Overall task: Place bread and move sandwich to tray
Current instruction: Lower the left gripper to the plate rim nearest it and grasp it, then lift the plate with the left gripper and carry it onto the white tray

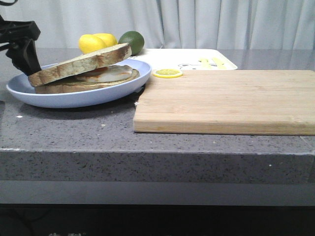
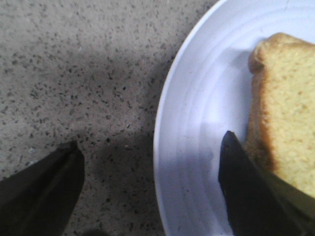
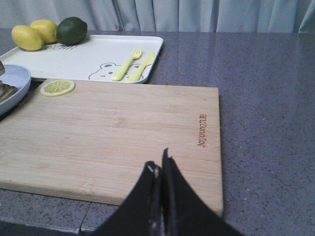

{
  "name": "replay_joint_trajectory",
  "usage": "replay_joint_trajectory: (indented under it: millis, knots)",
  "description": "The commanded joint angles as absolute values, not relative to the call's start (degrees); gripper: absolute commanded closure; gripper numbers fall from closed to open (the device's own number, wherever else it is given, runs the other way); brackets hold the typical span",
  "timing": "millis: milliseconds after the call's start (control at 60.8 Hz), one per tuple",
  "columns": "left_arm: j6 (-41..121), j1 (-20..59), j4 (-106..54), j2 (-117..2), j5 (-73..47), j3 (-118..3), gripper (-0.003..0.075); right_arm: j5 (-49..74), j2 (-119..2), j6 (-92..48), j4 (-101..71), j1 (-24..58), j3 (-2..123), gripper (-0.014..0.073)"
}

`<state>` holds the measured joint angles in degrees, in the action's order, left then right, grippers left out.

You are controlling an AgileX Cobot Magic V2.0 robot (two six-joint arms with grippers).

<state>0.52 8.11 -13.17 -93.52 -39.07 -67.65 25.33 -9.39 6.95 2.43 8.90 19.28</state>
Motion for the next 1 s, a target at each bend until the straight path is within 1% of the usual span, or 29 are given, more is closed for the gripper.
replay_joint_trajectory:
  millis: [0,181,263,313,362,444,461,494,510,527,774,988]
  knots:
    - [0.0,8.53,-14.41,-92.65,-37.71,-69.51,0.0177,20.52,-9.8,7.05,2.85,8.69,20.85,0.0652]
    - [0.0,8.53,-14.6,-93.48,-38.04,-69.51,0.0181,20.57,-9.8,7.05,2.85,8.69,20.85,0.0652]
    - [0.0,8.53,-14.6,-93.56,-38.24,-69.51,0.0243,20.57,-9.8,7.05,2.85,8.69,20.85,0.0652]
    - [0.0,8.53,-14.6,-93.56,-38.37,-69.51,0.0308,20.57,-9.8,7.05,2.85,8.69,20.85,0.0652]
    - [0.0,8.53,-14.6,-93.56,-38.66,-69.51,0.0418,20.57,-9.8,7.05,2.85,8.69,20.85,0.0652]
    - [0.0,8.53,-14.6,-93.56,-38.77,-69.51,0.0572,20.57,-9.8,7.05,2.85,8.69,20.85,0.0652]
    - [0.0,8.53,-14.6,-93.56,-38.9,-69.51,0.0618,20.57,-9.8,7.05,2.85,8.69,20.85,0.0652]
    - [0.0,8.53,-14.6,-93.56,-38.91,-69.51,0.0678,20.57,-9.8,7.05,2.85,8.69,20.85,0.0652]
    - [0.0,8.53,-14.6,-93.56,-38.91,-69.51,0.072,20.57,-9.8,7.05,2.85,8.69,20.85,0.0652]
    - [0.0,8.53,-14.6,-93.56,-39.0,-69.51,0.0743,20.57,-9.8,7.05,2.85,8.69,20.85,0.0652]
    - [0.43,8.32,-17.03,-92.95,-40.84,-70.01,0.074,20.57,-9.8,7.05,2.85,8.69,20.85,0.0652]
    - [0.43,5.66,-22.25,-91.76,-46.24,-76.64,0.074,20.63,-9.8,7.05,2.85,8.69,20.85,0.0652]
